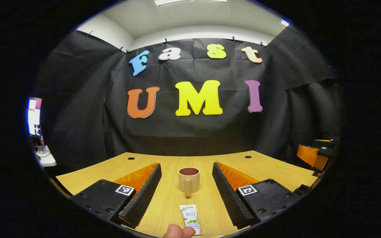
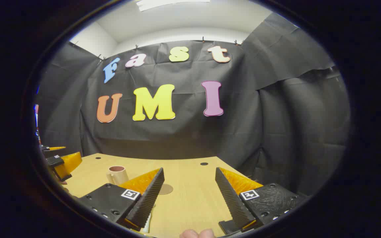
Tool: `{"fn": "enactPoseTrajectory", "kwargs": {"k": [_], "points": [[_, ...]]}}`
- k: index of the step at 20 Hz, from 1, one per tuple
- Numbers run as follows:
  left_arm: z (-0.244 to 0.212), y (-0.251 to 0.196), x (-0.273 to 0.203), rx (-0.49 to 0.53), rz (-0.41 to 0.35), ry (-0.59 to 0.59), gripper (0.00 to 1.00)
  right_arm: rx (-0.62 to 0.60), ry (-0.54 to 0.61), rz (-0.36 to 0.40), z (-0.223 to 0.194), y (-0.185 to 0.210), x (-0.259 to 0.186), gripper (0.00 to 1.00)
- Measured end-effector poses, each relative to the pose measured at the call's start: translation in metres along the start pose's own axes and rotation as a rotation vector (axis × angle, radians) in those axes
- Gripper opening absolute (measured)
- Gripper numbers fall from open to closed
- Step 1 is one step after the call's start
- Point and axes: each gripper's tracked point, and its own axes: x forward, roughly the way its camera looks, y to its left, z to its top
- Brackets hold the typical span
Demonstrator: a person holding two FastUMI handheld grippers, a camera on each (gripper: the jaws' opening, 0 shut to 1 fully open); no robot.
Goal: Put the toothbrush and toothpaste on the desktop into the cup, then pick up the cup and place it on the coaster on the desktop.
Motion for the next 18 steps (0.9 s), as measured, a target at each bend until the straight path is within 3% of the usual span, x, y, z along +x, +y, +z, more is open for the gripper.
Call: {"fn": "enactPoseTrajectory", "kwargs": {"k": [15,18], "points": [[-0.002,-0.001,-0.004,0.000,-0.002,0.018,0.98,-0.026,-0.011,-0.001,0.002,0.001,-0.004,0.94],[-0.016,0.004,-0.004,-0.005,0.001,0.073,0.98,-0.019,0.003,0.015,-0.004,0.006,-0.005,0.94]]}}
